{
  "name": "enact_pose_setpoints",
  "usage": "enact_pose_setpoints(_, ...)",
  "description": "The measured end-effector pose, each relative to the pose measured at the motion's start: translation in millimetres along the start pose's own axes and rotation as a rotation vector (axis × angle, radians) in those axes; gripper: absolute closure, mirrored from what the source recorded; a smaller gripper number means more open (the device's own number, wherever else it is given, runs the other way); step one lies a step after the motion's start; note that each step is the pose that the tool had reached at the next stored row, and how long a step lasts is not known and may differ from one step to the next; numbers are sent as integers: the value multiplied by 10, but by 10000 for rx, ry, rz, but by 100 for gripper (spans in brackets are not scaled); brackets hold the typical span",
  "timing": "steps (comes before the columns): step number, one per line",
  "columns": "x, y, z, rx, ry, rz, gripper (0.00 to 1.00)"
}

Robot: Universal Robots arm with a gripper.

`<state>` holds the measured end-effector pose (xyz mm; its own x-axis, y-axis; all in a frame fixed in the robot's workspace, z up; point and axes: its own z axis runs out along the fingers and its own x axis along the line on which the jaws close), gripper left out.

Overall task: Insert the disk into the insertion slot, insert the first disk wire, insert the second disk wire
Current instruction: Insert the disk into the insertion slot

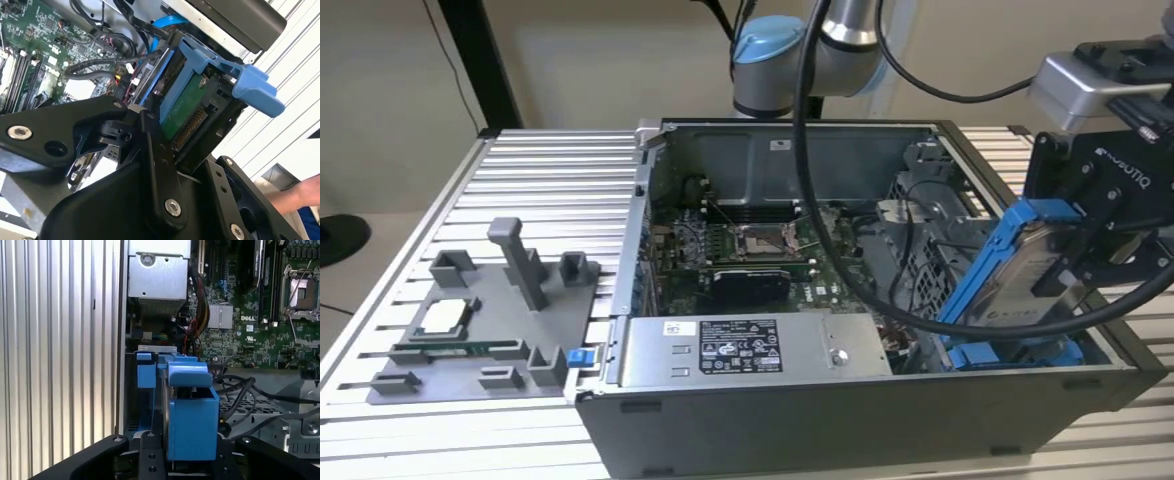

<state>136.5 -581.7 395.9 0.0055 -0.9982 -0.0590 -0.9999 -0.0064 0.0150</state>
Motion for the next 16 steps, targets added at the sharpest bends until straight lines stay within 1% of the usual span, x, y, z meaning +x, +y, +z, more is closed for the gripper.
enact_pose_setpoints(12,13,-12,216,1,-2,0,100)
enact_pose_setpoints(14,14,-13,235,1,0,0,100)
enact_pose_setpoints(16,14,-13,237,1,1,0,100)
